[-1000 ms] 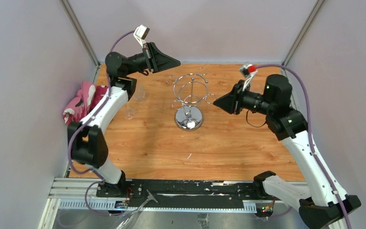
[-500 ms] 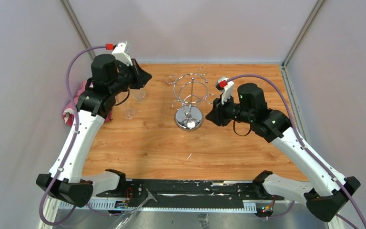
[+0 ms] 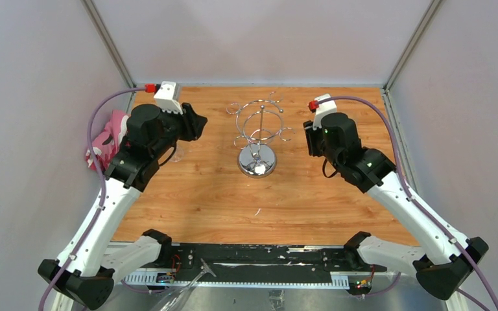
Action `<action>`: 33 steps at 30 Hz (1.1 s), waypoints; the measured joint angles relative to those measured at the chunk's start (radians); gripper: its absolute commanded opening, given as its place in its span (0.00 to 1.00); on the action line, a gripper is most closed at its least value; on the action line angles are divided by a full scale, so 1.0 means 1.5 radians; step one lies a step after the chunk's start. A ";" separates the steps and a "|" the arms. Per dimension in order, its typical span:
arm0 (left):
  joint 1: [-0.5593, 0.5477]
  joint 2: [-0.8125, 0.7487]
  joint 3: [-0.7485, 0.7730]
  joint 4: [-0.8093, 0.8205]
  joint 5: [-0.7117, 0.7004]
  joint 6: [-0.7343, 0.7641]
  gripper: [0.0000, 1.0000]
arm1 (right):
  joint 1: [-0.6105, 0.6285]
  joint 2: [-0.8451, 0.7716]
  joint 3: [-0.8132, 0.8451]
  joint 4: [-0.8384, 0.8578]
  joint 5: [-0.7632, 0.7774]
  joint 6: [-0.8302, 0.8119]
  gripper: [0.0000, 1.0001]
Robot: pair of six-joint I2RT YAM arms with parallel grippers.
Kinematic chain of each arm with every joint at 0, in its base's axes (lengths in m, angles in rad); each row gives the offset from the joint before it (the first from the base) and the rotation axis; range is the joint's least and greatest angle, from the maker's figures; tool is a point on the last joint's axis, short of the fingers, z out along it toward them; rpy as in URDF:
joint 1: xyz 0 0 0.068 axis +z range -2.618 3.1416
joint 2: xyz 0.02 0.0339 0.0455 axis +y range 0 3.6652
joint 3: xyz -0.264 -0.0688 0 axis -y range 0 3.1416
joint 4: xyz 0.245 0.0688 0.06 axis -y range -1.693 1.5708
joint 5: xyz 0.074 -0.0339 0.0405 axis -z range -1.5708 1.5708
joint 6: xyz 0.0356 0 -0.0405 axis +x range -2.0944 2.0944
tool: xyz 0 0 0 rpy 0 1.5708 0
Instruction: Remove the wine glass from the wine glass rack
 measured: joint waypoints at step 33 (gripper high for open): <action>0.000 -0.047 -0.025 0.060 -0.066 0.027 0.67 | 0.002 0.054 0.012 0.202 0.189 -0.084 0.47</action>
